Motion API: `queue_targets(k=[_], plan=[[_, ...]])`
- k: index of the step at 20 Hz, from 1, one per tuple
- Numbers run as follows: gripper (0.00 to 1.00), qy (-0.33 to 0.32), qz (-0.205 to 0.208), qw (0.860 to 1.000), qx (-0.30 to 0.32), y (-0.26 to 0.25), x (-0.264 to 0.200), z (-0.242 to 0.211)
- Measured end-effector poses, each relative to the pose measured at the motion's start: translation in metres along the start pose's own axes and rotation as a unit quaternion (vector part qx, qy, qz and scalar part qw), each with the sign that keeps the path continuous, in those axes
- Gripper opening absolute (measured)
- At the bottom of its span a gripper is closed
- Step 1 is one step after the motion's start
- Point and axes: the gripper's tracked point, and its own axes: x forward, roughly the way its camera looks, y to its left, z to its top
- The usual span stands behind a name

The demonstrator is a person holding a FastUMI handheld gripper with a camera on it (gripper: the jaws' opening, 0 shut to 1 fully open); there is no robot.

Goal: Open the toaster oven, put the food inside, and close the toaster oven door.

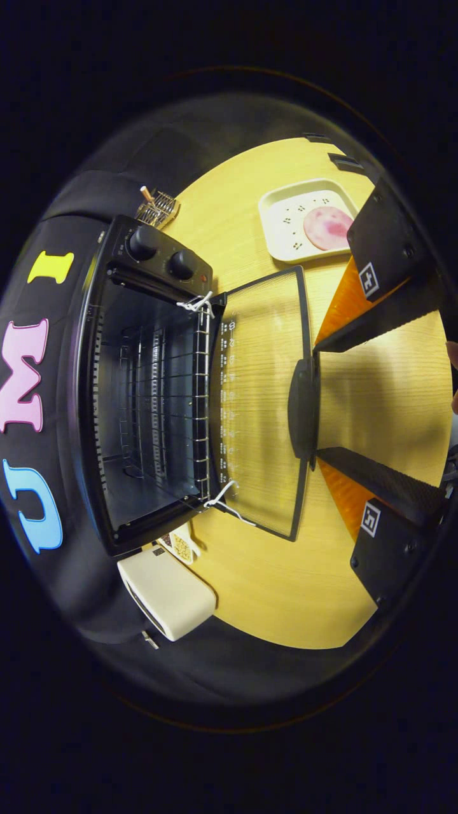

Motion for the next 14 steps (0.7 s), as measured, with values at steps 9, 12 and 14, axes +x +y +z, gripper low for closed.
queue_targets(k=[9, 12, 14], plan=[[1.00, -0.050, 0.082, 0.995, -0.018, -0.024, -0.065, 0.031], [1.00, -0.066, 0.096, 0.993, -0.014, -0.053, -0.095, 0.043], [1.00, -0.075, 0.094, 0.993, -0.004, -0.083, -0.110, 0.052]])
